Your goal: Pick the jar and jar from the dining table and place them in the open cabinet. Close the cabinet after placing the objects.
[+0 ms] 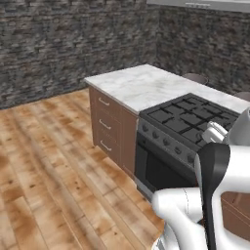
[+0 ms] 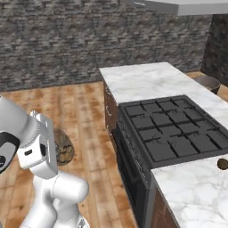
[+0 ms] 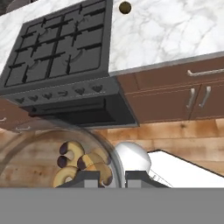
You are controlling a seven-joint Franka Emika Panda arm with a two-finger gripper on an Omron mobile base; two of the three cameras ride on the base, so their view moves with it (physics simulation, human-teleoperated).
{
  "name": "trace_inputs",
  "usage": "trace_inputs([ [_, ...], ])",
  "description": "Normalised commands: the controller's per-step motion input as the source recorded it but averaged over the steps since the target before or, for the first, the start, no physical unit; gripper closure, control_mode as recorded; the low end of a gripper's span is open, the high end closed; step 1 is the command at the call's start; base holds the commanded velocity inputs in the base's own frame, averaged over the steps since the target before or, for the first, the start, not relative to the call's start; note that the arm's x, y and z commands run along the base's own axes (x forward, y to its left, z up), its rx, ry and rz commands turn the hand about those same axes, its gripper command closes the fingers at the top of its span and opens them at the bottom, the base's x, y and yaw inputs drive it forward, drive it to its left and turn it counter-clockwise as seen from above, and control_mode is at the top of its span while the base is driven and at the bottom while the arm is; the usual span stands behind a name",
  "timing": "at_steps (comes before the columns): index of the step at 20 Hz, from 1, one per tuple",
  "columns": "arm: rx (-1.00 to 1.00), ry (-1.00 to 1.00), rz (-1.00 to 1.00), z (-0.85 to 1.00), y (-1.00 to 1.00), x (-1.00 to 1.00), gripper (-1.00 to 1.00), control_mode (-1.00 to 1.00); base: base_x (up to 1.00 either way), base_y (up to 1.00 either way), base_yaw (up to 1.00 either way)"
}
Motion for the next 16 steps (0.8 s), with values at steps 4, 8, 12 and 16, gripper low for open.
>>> trace_inputs([
  [4,0.0,0.0,0.0,0.0,0.0,0.0,1.0,1.0,0.0,0.09,0.31],
  [8,0.0,0.0,0.0,0.0,0.0,0.0,1.0,1.0,0.0,0.1,0.29],
  [12,0.0,0.0,0.0,0.0,0.0,0.0,1.0,1.0,0.0,0.1,0.29],
  [16,0.0,0.0,0.0,0.0,0.0,0.0,1.0,1.0,0.0,0.04,0.29],
])
